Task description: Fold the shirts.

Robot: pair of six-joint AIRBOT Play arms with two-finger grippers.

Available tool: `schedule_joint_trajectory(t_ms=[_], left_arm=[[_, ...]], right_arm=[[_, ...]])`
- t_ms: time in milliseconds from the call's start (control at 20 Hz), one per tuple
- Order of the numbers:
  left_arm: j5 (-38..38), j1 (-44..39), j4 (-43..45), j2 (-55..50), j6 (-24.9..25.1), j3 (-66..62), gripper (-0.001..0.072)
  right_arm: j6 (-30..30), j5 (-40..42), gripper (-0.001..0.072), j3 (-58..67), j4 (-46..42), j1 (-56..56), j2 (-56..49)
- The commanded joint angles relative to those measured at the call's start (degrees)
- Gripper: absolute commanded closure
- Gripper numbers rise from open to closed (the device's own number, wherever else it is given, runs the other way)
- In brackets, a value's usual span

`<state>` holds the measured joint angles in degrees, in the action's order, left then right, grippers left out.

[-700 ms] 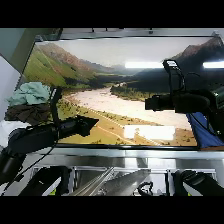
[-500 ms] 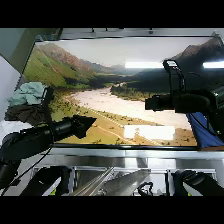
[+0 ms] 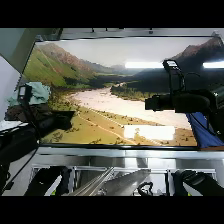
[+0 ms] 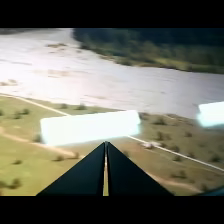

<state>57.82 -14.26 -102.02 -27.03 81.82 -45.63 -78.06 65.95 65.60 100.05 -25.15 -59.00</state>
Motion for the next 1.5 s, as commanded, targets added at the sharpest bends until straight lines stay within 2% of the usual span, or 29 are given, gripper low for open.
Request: schedule_joint_trajectory(t_ms=[0, 50, 250, 400, 500, 600, 700, 800, 850, 950, 1050, 1250, 1450], left_arm=[[9.7, 12.2, 17.0, -7.0, 1.1, -9.7, 0.0273], [9.3, 16.0, 19.9, -10.3, 1.6, -12.6, 0.0022], [3.0, 29.6, 22.2, -29.5, 8.5, -22.4, 0.0020], [0.2, 31.6, 28.2, -49.4, 11.8, -30.9, 0.0020], [4.3, 30.9, 38.1, -63.3, 11.3, -37.9, 0.0020], [11.0, 30.9, 45.0, -75.5, 8.4, -45.5, 0.0019], [15.6, 31.5, 46.6, -84.9, 8.1, -52.2, 0.0020], [16.1, 31.5, 46.6, -90.5, 8.1, -56.7, 0.0022], [15.9, 31.5, 46.5, -92.3, 8.1, -58.6, 0.0072], [16.9, 31.4, 46.2, -93.7, 8.3, -62.0, 0.0684], [16.9, 31.3, 42.9, -92.7, 8.4, -64.9, 0.0693], [17.2, 31.2, 29.9, -85.7, 9.2, -71.1, 0.0692], [19.2, 28.9, 26.4, -75.4, 9.2, -69.9, 0.0692]], right_arm=[[0.0, 0.0, 0.0695, 0.0, 0.0, 0.0, 0.0], [0.0, 0.0, 0.0695, 0.0, 0.0, 0.0, 0.0], [0.0, 0.0, 0.0695, 0.0, 0.0, -0.1, -0.1], [0.0, 0.0, 0.0695, 0.0, 0.0, 0.0, -0.1], [0.0, 0.0, 0.0695, 0.0, 0.0, 0.0, -0.1], [0.0, 0.0, 0.0695, 0.0, 0.5, 0.0, -0.1], [0.0, 0.0, 0.0695, 0.0, 0.7, -0.1, -0.1], [0.0, 0.0, 0.0695, 0.0, 1.1, 0.0, -0.1], [0.0, 0.0, 0.0695, 0.0, 1.3, 0.0, -0.1], [0.0, 0.0, 0.0695, 0.0, 1.6, 0.0, -0.1], [0.0, 0.0, 0.0694, 0.0, 1.5, 0.0, -0.1], [0.0, 0.0, 0.0695, 0.0, 1.5, 0.0, -0.1], [0.0, 0.0, 0.0695, 0.0, 1.5, 0.0, -0.1]])
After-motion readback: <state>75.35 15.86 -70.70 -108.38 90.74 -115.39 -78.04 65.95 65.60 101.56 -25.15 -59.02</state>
